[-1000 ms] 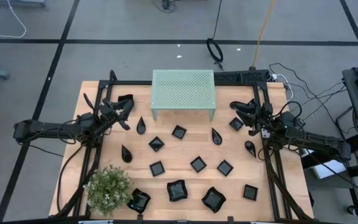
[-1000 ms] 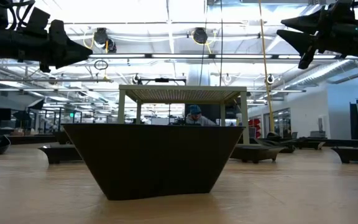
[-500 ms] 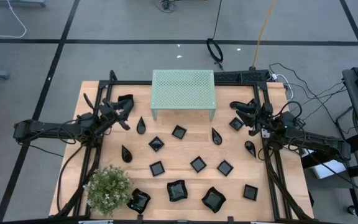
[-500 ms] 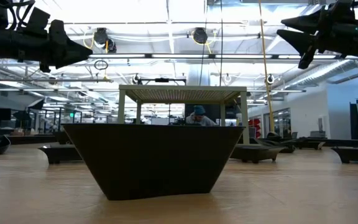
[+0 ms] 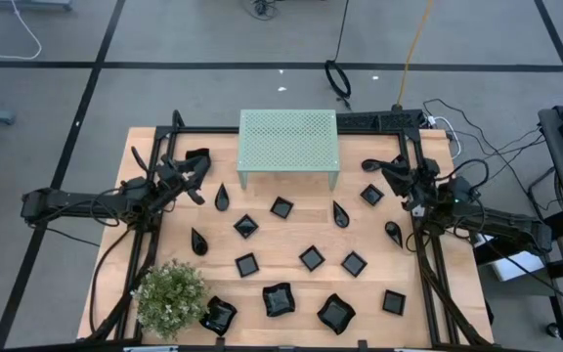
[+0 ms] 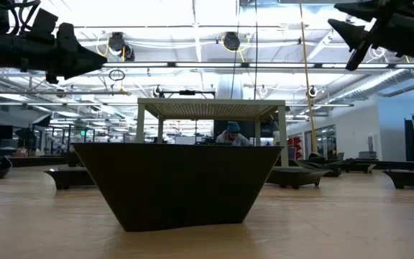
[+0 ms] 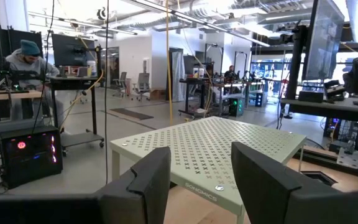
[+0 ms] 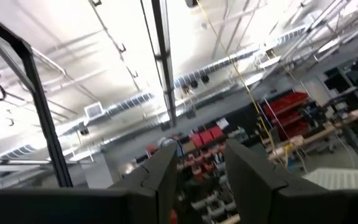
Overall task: Pick & Place Mini shaped plates
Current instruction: Put the black square plate on the shelf
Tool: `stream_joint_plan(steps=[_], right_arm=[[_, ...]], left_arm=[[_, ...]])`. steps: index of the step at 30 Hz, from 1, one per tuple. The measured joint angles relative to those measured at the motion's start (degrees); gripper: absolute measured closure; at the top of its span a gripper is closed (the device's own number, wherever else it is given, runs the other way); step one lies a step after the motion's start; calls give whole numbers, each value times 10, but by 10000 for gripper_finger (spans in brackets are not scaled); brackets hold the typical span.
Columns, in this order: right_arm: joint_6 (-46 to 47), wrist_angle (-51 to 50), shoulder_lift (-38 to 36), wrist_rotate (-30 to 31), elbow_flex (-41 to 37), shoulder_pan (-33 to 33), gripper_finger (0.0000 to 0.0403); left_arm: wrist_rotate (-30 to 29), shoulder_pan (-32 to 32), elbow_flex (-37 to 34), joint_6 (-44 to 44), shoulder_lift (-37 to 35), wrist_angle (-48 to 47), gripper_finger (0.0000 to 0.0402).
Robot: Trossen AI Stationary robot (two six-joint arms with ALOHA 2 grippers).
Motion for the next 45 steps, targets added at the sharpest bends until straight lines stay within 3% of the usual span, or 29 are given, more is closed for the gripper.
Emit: stream_joint_plan(steps=[9, 15, 20, 27, 32, 36, 45], right_arm=[[53, 15, 0, 4, 0, 0, 277], [41, 14, 2, 91, 0, 0, 277], [17, -23, 11, 88, 29, 0, 277], [-106, -313, 54, 90, 170, 0, 277], [-111, -581, 123, 90, 271, -1, 277], [-109, -733, 197, 88, 318, -1, 277], [4, -829, 360, 87, 330, -1, 277]], left_arm=[[0, 0, 0, 0, 0, 0, 229], [0, 0, 0, 0, 0, 0, 229], [0, 0, 0, 0, 0, 0, 229], [0, 0, 0, 0, 0, 0, 229], [0, 0, 0, 0, 0, 0, 229], [-1, 0, 0, 0, 0, 0, 229], [-1, 0, 0, 0, 0, 0, 229]])
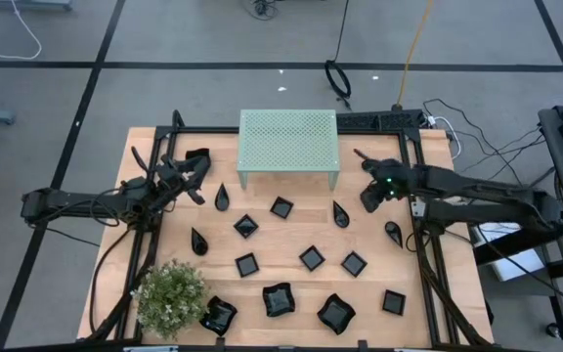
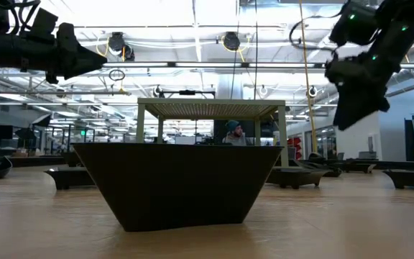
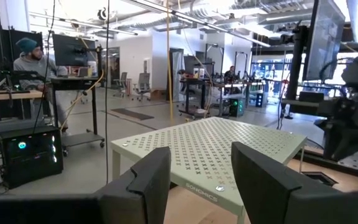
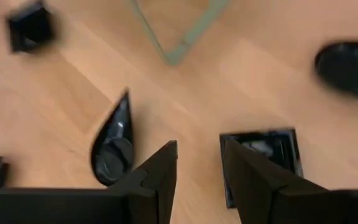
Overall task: Pick & Place Mini shaped plates
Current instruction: Put the black square plate on the shelf
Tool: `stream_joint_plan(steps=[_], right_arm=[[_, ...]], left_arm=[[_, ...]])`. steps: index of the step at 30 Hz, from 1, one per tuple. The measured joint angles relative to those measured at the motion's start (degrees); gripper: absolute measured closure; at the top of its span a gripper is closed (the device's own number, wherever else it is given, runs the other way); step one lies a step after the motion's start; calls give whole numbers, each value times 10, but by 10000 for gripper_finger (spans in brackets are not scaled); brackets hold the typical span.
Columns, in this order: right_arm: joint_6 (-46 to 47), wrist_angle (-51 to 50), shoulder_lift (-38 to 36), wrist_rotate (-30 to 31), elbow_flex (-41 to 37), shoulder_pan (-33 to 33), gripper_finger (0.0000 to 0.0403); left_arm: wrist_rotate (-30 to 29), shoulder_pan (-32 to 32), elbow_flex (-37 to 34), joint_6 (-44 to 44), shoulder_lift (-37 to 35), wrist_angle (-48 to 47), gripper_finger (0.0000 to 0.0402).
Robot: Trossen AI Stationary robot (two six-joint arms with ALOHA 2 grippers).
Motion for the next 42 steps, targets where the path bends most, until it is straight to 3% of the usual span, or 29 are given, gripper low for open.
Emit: stream_joint_plan(steps=[8, 13, 18, 34, 42], right_arm=[[4, 0, 112, 13, 0, 0, 249], [-11, 2, 153, 48, 0, 0, 212], [-12, 4, 183, 47, 0, 0, 200], [-37, 32, 270, 63, 3, 0, 211], [-48, 31, 275, 64, 3, 0, 269]], left_arm=[[0, 0, 0, 0, 0, 0, 229], [1, 0, 0, 0, 0, 0, 229], [1, 0, 0, 0, 0, 0, 229], [1, 0, 0, 0, 0, 0, 229], [1, 0, 0, 0, 0, 0, 229]])
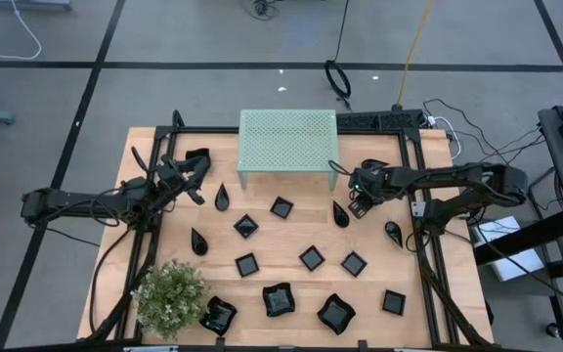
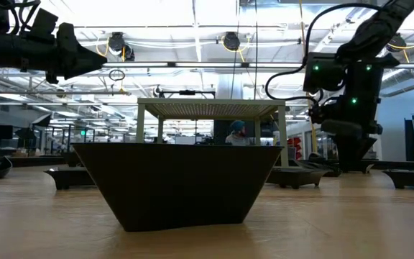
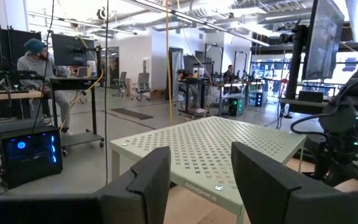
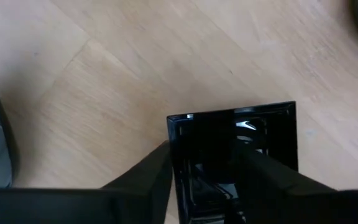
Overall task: Pick & Place Mini shaped plates
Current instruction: Put the black square plate on the shelf
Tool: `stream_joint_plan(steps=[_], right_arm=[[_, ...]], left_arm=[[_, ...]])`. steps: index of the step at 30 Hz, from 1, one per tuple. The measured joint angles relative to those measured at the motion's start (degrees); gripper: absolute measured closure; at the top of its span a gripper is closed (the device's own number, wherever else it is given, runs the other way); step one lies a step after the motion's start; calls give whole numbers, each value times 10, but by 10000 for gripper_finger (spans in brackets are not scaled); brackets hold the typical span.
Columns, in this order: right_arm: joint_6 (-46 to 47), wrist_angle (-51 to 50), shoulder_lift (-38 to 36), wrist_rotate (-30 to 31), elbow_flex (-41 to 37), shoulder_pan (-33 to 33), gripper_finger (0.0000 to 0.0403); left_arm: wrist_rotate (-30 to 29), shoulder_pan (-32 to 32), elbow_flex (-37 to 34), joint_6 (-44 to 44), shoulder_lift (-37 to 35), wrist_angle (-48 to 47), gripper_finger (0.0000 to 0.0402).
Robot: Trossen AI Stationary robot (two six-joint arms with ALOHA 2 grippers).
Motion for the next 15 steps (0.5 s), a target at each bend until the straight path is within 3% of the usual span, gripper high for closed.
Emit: stream_joint_plan(steps=[10, 15], right_arm=[[1, -8, -38, -4, -3, 1, 389], [-10, -9, -67, -3, -3, 1, 399]], left_arm=[[0, 0, 0, 0, 0, 0, 229], [0, 0, 0, 0, 0, 0, 229]])
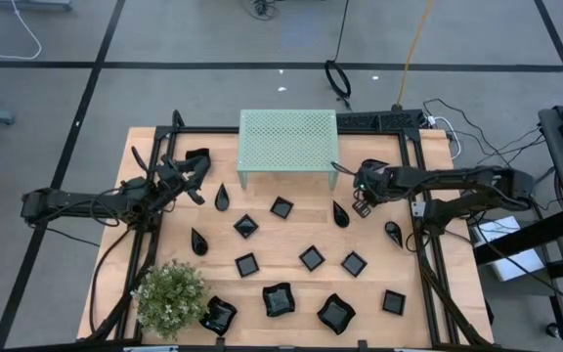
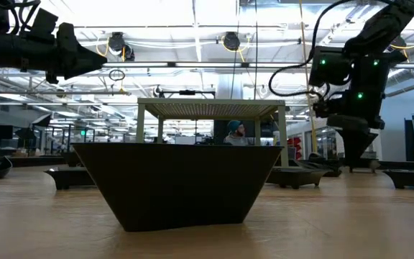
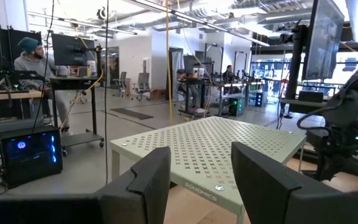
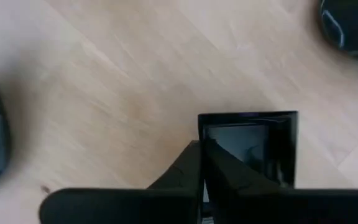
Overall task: Pick & Place Mini shaped plates
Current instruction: Put the black square plate on the shelf
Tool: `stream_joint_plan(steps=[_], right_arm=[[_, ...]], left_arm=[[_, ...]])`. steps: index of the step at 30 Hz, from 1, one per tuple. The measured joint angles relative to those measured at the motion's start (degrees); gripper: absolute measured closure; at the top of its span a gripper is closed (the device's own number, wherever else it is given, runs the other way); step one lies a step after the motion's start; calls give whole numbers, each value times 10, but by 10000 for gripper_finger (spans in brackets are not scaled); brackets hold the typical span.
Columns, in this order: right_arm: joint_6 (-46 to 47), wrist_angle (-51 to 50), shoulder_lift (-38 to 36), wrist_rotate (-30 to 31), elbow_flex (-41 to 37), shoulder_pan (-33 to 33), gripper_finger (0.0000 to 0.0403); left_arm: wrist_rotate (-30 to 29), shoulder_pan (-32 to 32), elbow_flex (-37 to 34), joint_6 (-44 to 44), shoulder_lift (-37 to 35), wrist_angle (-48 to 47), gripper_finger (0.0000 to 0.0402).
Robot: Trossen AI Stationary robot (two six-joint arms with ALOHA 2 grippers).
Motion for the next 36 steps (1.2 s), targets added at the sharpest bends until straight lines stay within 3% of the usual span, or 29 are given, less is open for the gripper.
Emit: stream_joint_plan(steps=[6, 11, 19, 22, 27, 36], right_arm=[[1, 0, -55, 1, 0, 0, 402], [-14, -31, -120, 41, 15, 0, 402], [-136, -45, -164, 124, 153, -2, 402], [-184, -26, -140, 128, 223, -15, 403], [-260, 54, -54, 70, 312, -52, 403], [-425, 152, 114, -35, 382, -89, 403]], left_arm=[[0, 0, 0, 0, 0, 0, 229], [0, 0, 0, 0, 0, 0, 229], [0, 0, 0, 0, 0, 0, 229], [0, 0, 0, 0, 0, 0, 229], [0, 0, 0, 0, 0, 0, 229], [0, 0, 0, 0, 0, 0, 229]])
